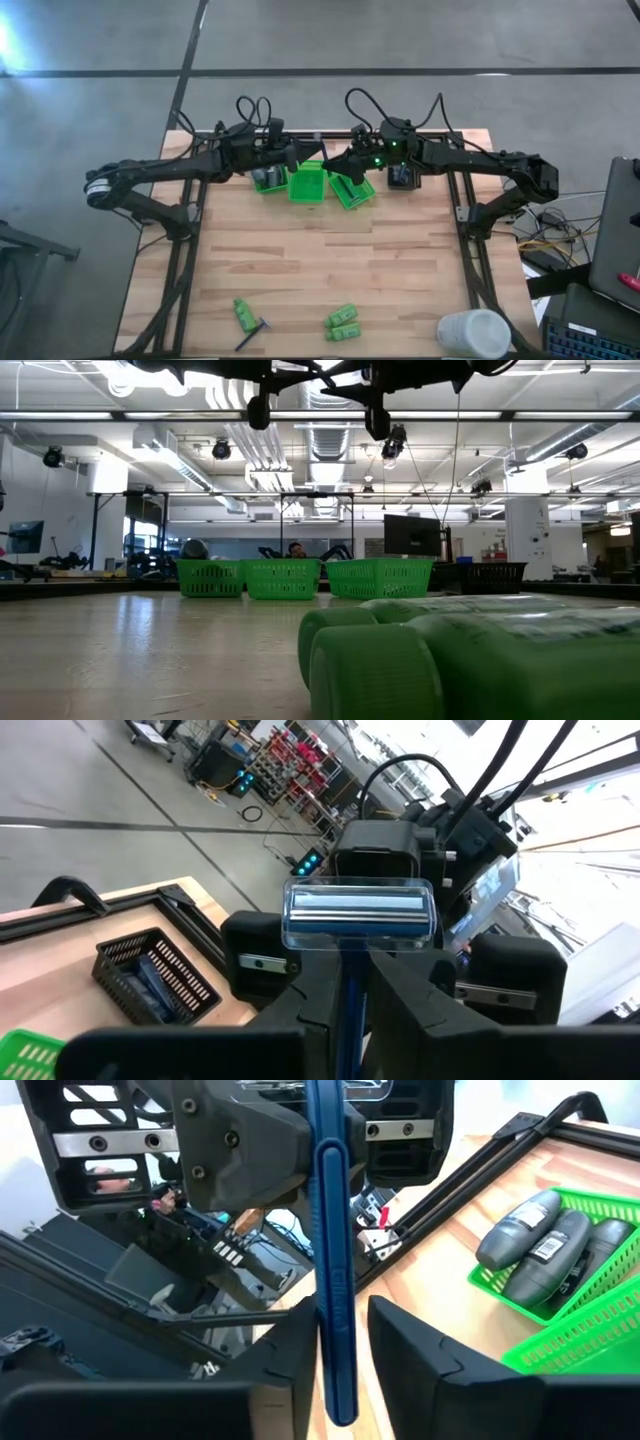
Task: Pick & Place Travel size toiletries
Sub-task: Put the razor into the right green bin
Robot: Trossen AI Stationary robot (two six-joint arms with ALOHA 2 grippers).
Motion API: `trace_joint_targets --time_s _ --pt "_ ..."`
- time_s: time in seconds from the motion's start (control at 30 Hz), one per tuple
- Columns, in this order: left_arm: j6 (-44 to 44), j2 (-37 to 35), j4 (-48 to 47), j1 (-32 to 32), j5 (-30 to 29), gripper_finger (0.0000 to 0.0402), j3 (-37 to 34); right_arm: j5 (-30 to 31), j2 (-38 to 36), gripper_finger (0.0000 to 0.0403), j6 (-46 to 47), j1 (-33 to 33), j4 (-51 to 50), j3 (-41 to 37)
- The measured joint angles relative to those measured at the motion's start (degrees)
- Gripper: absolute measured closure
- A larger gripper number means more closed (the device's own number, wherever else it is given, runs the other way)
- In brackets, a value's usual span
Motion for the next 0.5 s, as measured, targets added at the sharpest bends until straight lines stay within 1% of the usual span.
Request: trace_joint_targets --time_s 0.17,0.27,0.37,0.5 --pt "-0.05 0.0 -0.34 0.0 -0.13 0.0353 -0.02 -0.19 -0.02 0.0353 -0.01 0.0 0.07 0.0" --pt "0.02 0.0 -0.4 -0.04 -0.1 0.0336 -0.04 -0.18 -0.02 0.037 0.0 0.0 0.02 0.0" --pt "0.06 0.0 -0.42 -0.06 -0.06 0.0306 -0.07 -0.12 -0.02 0.0373 -0.34 -0.01 -0.09 0.0" --pt "0.0 -0.02 -0.94 -0.12 0.13 0.0254 -0.09 0.29 -0.02 0.037 -1.07 -0.07 -0.58 0.0"
